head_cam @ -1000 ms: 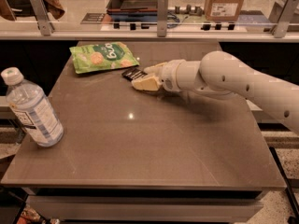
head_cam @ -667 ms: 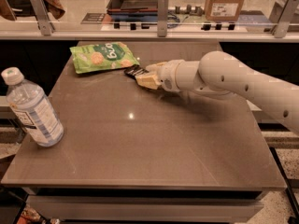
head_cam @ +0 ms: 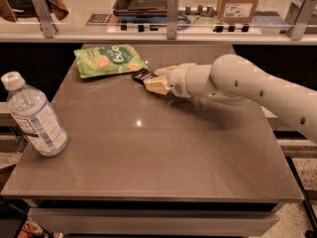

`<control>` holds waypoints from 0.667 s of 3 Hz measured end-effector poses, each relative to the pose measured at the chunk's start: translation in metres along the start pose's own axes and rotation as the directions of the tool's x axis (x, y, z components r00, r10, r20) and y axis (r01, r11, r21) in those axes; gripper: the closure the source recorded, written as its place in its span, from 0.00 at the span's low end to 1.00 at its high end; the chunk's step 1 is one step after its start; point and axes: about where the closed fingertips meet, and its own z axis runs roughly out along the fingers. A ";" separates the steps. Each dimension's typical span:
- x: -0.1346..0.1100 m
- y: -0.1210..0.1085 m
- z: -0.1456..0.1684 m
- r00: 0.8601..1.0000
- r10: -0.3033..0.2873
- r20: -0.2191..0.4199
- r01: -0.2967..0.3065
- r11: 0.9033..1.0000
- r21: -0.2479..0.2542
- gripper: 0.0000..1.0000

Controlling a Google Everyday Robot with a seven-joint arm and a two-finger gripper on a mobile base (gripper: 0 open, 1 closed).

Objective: Move rxbar chocolate near blue plastic bottle

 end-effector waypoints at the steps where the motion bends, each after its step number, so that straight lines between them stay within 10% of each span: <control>1: -0.008 0.002 -0.006 1.000 -0.002 0.019 0.002 1.000 -0.030 1.00; 2: -0.029 -0.002 -0.033 0.998 -0.008 0.066 0.011 0.999 -0.048 1.00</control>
Offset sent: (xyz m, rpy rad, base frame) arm -0.0236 -0.0429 0.0768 0.0990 -0.0622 0.0644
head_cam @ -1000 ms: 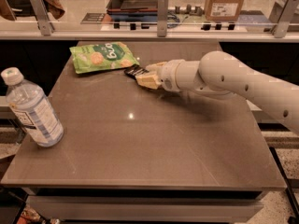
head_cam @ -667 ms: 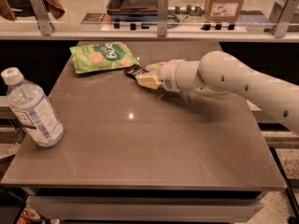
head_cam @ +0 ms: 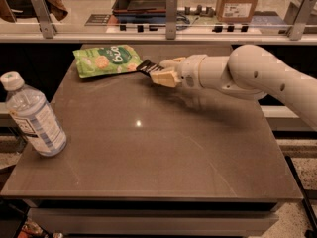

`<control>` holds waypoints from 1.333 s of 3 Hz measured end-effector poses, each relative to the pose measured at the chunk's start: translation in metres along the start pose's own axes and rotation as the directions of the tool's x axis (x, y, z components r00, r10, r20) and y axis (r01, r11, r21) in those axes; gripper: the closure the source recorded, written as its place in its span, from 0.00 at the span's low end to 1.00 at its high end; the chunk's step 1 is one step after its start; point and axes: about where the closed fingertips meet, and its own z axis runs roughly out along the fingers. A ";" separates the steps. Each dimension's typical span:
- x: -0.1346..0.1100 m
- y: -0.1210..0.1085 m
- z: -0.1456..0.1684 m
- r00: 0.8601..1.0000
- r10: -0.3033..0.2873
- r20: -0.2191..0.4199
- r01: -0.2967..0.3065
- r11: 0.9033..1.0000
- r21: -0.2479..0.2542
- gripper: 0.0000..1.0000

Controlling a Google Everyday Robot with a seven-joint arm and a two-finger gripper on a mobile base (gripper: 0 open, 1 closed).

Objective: Move rxbar chocolate near blue plastic bottle

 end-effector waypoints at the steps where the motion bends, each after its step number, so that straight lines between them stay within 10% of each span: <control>1: -0.016 -0.001 -0.023 0.999 -0.013 0.034 0.015 0.999 -0.045 1.00; 4: -0.003 0.131 -0.083 0.989 -0.119 -0.091 0.089 0.955 -0.284 1.00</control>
Offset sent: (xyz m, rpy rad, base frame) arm -0.0905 -0.0160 0.0334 -0.0396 0.0607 0.2742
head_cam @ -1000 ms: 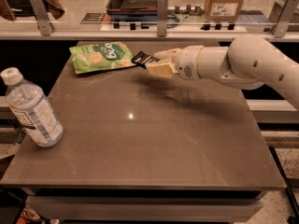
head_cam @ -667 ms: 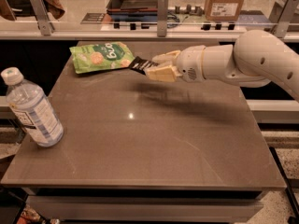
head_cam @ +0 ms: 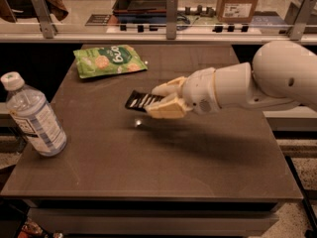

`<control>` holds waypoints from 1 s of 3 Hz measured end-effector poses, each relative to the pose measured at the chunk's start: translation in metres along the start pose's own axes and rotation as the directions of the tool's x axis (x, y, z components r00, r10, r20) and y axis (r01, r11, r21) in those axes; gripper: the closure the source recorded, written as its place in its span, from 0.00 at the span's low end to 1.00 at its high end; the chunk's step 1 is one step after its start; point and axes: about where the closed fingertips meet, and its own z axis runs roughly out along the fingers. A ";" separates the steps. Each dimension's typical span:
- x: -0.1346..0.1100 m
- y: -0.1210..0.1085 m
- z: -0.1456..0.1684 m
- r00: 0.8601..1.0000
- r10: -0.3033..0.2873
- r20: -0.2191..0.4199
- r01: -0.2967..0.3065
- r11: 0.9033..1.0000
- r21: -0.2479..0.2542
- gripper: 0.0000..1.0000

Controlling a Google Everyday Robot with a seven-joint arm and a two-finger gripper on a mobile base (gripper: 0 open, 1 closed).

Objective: Move rxbar chocolate near blue plastic bottle

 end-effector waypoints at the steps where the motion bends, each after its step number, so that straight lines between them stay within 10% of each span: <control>1: 0.006 0.058 0.006 1.000 -0.016 -0.004 0.016 0.999 -0.044 1.00; 3: 0.005 0.142 0.036 0.997 -0.059 0.046 0.065 0.985 -0.158 1.00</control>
Offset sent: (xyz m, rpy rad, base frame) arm -0.1549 0.0713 -0.0331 0.0242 0.0132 0.1762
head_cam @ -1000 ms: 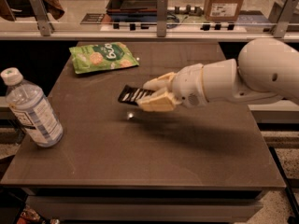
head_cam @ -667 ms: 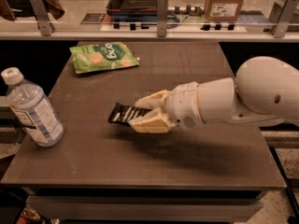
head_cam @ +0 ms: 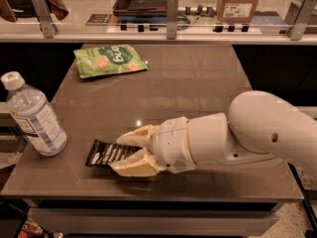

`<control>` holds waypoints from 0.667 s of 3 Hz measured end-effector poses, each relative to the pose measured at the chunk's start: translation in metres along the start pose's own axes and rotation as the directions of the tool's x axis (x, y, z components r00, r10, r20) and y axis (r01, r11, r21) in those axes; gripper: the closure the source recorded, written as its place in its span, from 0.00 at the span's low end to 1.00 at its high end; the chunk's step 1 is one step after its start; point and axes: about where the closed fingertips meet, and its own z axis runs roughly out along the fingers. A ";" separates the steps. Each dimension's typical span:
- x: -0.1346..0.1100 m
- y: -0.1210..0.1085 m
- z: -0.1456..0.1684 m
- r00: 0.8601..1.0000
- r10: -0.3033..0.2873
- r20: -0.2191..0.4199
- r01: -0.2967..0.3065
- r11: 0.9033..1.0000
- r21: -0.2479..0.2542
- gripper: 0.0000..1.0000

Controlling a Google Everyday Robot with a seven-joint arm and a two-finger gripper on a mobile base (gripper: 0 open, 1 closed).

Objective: Move rxbar chocolate near blue plastic bottle

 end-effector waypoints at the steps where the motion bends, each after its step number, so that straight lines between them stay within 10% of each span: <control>1: -0.003 0.007 0.022 0.999 -0.029 0.021 0.030 0.999 -0.022 1.00; 2: -0.008 0.005 0.045 0.998 -0.047 0.044 0.048 0.999 -0.017 1.00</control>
Offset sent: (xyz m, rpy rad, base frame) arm 0.0113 0.0681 -0.0207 0.0687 -0.0611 0.0260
